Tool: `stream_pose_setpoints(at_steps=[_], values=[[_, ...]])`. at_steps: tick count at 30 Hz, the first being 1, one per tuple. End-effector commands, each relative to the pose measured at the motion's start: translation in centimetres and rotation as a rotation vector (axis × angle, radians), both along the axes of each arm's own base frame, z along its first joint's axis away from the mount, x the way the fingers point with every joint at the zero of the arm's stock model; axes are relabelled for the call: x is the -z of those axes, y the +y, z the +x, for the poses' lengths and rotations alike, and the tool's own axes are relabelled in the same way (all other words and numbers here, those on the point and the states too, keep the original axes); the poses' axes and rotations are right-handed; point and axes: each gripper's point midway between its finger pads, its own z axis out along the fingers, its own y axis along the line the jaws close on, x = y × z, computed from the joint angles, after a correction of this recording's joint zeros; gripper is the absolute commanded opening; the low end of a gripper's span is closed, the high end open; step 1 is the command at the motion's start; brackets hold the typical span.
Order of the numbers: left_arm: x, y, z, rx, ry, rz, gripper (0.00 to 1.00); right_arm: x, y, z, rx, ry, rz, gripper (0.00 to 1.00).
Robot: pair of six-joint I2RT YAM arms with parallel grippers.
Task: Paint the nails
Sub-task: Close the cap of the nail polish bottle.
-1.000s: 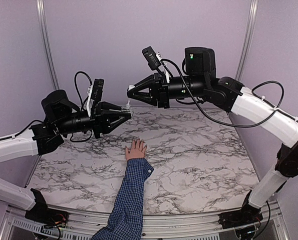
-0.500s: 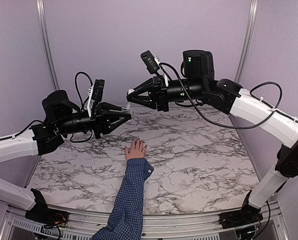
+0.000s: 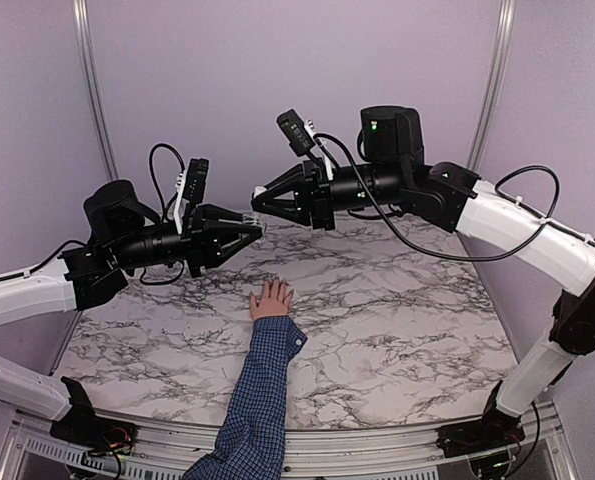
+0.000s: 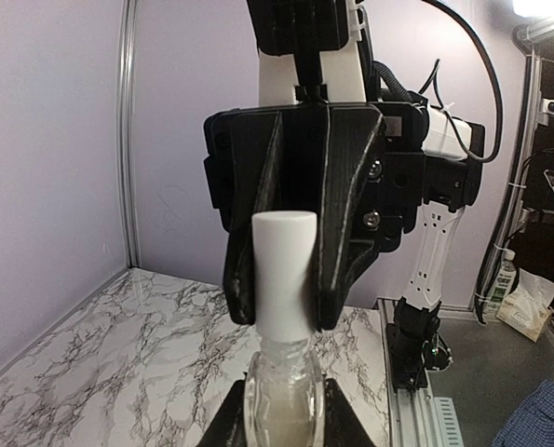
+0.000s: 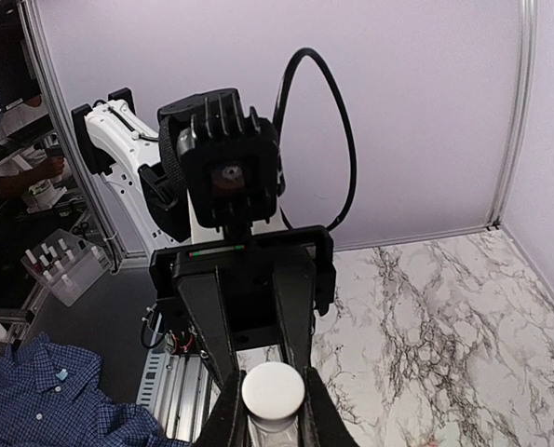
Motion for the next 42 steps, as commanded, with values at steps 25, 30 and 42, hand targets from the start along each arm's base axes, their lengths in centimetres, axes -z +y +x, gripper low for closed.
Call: stream_pose_setpoints(at_steps=[25,30,42], values=[[-4.7,1.0,-0.5,-0.027,-0.095,-0.107,0.0,-1.7,0.1,-0.4,0.005,0.049,0.043,0.13],[-4.8,1.1,-0.6,-0.027,-0.095,-0.11,0.0,-1.8,0.1,-0.5,-0.006,0.043,0.044,0.14],[-5.1,1.3,-0.7,-0.03,-0.099,-0.118,0.0,-1.7,0.0,-1.0,-0.031,0.041,0.046,0.26]])
